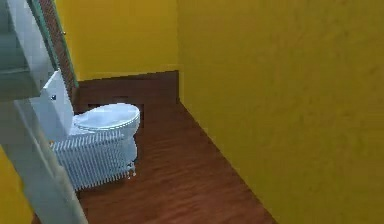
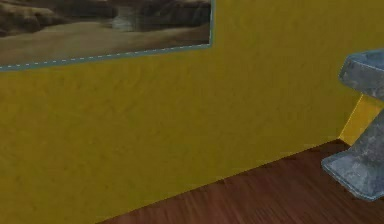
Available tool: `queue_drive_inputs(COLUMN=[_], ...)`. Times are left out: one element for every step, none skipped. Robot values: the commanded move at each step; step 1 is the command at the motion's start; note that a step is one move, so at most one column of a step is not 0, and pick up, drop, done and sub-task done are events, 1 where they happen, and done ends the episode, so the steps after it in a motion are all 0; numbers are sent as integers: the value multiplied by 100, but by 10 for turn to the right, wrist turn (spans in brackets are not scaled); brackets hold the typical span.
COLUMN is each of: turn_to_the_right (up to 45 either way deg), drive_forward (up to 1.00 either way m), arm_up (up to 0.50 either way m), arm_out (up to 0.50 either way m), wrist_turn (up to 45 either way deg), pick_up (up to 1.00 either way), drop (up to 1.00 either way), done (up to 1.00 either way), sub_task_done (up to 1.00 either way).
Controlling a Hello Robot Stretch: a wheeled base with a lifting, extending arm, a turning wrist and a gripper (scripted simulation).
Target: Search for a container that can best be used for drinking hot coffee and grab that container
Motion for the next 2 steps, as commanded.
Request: queue_drive_inputs(turn_to_the_right=[-30,0], drive_forward=[0,100], arm_up=[0,0], arm_out=[0,0], wrist_turn=[0,0], pick_up=[0,0], drop=[0,0], done=[0,0], sub_task_done=[0,0])
